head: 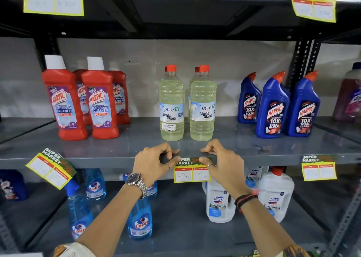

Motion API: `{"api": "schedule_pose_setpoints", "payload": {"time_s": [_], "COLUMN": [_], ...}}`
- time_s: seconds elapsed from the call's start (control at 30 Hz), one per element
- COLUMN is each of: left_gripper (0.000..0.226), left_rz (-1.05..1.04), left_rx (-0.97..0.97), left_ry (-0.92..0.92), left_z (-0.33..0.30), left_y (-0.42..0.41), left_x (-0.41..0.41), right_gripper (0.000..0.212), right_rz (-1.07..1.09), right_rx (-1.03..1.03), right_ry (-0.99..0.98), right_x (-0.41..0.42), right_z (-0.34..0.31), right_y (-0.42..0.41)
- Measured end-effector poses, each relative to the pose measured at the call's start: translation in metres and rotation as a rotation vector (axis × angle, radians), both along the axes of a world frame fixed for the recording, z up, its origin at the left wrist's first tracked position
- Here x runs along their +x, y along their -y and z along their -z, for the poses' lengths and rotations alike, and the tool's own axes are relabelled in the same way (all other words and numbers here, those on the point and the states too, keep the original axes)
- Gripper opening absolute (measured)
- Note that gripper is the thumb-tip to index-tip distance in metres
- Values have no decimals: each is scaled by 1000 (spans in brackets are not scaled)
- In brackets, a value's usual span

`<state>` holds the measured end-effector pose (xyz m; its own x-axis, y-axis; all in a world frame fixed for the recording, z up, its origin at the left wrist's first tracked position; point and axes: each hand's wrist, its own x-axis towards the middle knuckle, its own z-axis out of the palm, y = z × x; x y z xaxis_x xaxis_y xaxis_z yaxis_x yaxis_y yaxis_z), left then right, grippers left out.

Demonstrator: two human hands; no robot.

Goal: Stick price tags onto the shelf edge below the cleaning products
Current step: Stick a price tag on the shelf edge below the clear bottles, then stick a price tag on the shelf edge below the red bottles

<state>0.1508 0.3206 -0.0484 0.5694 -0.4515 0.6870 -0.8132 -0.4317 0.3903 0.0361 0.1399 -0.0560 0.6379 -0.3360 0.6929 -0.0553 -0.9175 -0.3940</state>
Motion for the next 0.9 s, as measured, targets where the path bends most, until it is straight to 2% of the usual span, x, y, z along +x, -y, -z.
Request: {"api": "schedule_pose_setpoints", "payload": {"time_s": [0.13, 0.27, 0.33, 0.53, 0.67, 0.73, 0.83, 0.9], "left_gripper": [26, 19, 15, 36, 35, 34, 31, 26], "left_rz": [61, 72, 63, -254, -399, -389, -224, -133], "left_rx": [101, 85, 70, 147, 35, 8, 48, 106], "left_ry": [27, 1, -12, 195, 149, 107, -36, -28], "left_z": [1, 5, 3, 1, -12, -18, -19, -19], "left_y": [-9, -17, -29, -120, -198, -229, -262, -272], "left_x": [2, 2, 4, 37, 73, 94, 119, 132], "right_gripper": [25, 27, 21, 22, 20, 17, 12, 9], "right_rz": [-57, -107, -115, -120, -218, -262, -287, -252], "right_rx": [31, 91, 100, 39, 12, 44, 120, 118], "right_ry": [-11, -67, -49, 73, 55, 39, 55, 117], "right_x": [-4, -7, -7, 14, 49, 71, 102, 120], "right_z": [-3, -9, -9, -1, 2, 5, 11, 15], "right_y": [7, 9, 3, -62, -127, -161, -216, -248]}}
